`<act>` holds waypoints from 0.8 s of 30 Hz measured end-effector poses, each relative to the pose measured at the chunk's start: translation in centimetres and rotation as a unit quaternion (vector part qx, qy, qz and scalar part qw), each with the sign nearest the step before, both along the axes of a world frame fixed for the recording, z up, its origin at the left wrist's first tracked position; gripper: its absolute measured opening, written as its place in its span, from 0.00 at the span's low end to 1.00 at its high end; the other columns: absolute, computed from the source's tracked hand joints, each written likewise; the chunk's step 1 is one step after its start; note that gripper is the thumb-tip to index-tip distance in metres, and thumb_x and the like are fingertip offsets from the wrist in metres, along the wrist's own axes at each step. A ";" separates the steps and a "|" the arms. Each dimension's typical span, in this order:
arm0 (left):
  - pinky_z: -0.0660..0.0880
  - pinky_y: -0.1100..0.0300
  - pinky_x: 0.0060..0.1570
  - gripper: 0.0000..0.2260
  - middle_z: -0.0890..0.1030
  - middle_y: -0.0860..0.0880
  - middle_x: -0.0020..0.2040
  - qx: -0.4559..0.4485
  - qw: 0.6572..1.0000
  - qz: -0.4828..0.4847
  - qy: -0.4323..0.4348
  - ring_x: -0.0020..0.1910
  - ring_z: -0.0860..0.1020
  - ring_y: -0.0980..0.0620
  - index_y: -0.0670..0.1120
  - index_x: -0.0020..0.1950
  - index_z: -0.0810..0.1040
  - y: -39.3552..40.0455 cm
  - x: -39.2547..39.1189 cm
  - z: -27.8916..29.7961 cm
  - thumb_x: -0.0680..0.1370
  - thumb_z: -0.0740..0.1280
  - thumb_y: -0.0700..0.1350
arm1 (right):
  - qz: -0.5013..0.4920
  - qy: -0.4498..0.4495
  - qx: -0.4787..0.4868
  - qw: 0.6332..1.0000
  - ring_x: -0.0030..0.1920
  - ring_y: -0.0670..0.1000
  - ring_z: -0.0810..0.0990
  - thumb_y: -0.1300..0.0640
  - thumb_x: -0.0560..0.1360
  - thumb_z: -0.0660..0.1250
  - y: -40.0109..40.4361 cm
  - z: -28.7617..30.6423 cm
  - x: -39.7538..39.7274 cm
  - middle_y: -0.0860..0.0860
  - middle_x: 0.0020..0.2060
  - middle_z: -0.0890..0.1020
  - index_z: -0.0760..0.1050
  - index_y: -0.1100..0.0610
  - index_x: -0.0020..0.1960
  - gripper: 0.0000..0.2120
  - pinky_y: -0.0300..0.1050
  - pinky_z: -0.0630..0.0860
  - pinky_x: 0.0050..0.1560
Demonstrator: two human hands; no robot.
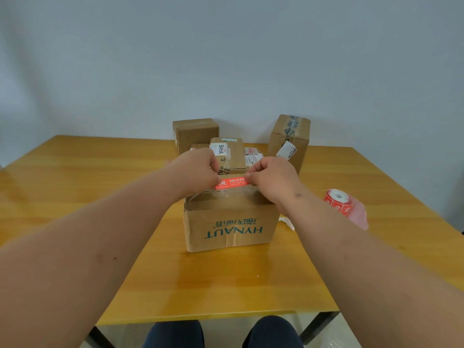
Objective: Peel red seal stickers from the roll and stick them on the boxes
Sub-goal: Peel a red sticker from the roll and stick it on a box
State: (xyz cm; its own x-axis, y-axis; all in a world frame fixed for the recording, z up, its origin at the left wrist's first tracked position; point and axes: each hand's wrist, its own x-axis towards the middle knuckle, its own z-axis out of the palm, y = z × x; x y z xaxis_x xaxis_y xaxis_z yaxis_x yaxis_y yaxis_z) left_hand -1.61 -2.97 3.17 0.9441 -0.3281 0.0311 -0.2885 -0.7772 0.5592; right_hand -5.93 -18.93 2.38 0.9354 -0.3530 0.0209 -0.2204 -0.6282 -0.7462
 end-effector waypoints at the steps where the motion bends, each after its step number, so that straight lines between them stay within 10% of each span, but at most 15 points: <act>1: 0.73 0.46 0.59 0.05 0.79 0.53 0.43 0.026 1.000 -0.001 -0.007 0.50 0.78 0.49 0.53 0.45 0.74 -0.2 -0.1 0.1 0.75 0.68 0.44 | 0.002 0.011 -0.018 1.000 0.52 0.52 0.77 0.55 0.74 0.70 0.0 0.0 0.0 0.45 0.44 0.80 0.76 0.48 0.38 0.07 0.57 0.71 0.60; 9: 0.66 0.53 0.51 0.05 0.78 0.55 0.47 0.161 0.986 0.002 -0.052 0.50 0.74 0.51 0.53 0.43 0.75 -1.3 -0.2 0.2 0.78 0.63 0.47 | 0.004 0.056 -0.174 0.983 0.52 0.51 0.75 0.53 0.76 0.65 0.1 -0.2 0.6 0.45 0.46 0.79 0.76 0.47 0.43 0.04 0.49 0.67 0.54; 24: 0.77 0.47 0.56 0.04 0.81 0.50 0.45 0.111 0.994 -0.002 -0.001 0.50 0.78 0.48 0.50 0.40 0.78 -1.2 -0.7 0.4 0.75 0.66 0.44 | 0.027 0.064 -0.193 0.979 0.55 0.50 0.75 0.51 0.77 0.64 0.1 -0.2 0.5 0.44 0.48 0.78 0.74 0.45 0.45 0.03 0.51 0.64 0.53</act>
